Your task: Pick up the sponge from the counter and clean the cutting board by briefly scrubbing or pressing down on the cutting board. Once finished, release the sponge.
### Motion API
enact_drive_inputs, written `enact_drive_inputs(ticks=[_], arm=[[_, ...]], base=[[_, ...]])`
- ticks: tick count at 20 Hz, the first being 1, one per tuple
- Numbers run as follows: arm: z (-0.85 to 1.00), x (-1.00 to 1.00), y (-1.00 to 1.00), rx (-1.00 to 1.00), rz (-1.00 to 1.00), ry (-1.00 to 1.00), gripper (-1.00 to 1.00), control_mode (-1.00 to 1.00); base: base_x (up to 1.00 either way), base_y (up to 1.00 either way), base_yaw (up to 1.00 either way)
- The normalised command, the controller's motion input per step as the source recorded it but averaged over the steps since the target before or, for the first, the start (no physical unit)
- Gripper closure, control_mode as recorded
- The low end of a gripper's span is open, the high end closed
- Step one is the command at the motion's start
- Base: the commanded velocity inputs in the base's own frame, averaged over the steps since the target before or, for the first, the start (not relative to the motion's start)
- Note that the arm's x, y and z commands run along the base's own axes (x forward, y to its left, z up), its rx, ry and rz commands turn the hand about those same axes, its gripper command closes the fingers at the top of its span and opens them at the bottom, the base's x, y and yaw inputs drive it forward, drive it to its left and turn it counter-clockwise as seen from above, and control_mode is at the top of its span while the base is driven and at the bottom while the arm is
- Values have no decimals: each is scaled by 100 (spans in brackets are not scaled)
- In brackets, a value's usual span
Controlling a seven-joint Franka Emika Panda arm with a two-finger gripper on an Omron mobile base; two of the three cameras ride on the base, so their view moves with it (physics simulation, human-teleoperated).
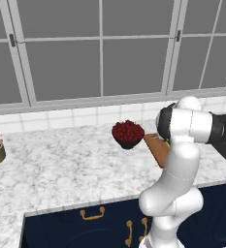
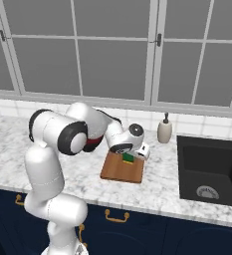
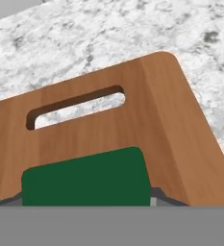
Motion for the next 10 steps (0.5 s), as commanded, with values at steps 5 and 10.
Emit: enact_drive_inputs(ticks=[5,10], arm=[[-12,-86,36,-6,-1,-18,100,-100],[-19,-92,36,-1,-7,-17,100,-100]], base=[[0,0,0],[0,0,0]])
